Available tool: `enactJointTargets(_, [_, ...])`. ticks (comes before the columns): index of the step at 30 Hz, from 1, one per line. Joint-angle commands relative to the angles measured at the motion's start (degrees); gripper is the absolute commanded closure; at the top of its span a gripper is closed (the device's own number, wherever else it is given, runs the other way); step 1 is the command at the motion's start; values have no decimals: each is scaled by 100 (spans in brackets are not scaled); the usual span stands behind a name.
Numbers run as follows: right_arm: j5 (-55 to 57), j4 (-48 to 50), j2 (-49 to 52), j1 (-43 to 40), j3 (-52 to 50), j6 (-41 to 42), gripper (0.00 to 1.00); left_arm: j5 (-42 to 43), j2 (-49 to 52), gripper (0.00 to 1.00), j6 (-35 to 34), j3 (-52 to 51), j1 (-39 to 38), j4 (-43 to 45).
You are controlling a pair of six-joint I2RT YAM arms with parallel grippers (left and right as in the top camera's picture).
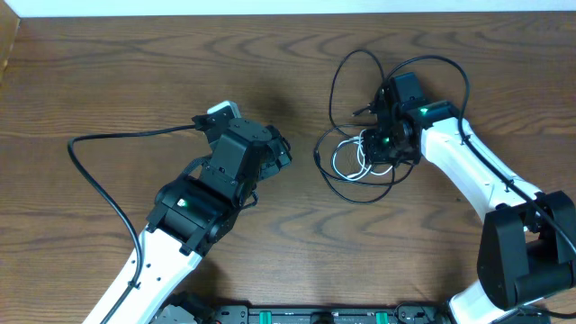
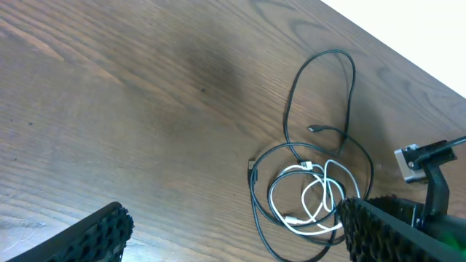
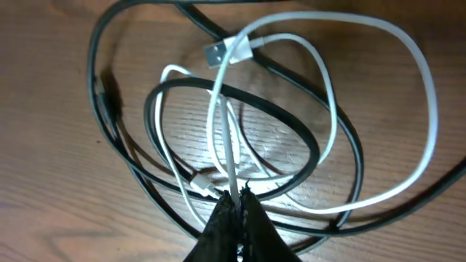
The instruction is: Untangle cables
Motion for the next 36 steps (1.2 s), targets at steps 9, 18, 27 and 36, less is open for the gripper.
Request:
enactJointTargets(9, [-5886, 922, -542, -1040, 72, -1679, 99, -94, 28, 8, -31, 42, 22, -7])
enactJointTargets(18, [-7224, 2120, -678, -1335, 83, -306, 99, -94, 28, 8, -33, 42, 22, -7])
enactJointTargets(27, [-6666, 6118, -680, -1150, 83, 3969, 99, -94, 28, 8, -33, 42, 22, -4])
enactJointTargets(36, [-4286, 12760, -680, -1097, 90, 7353, 90, -92, 28, 8, -33, 42, 22, -7])
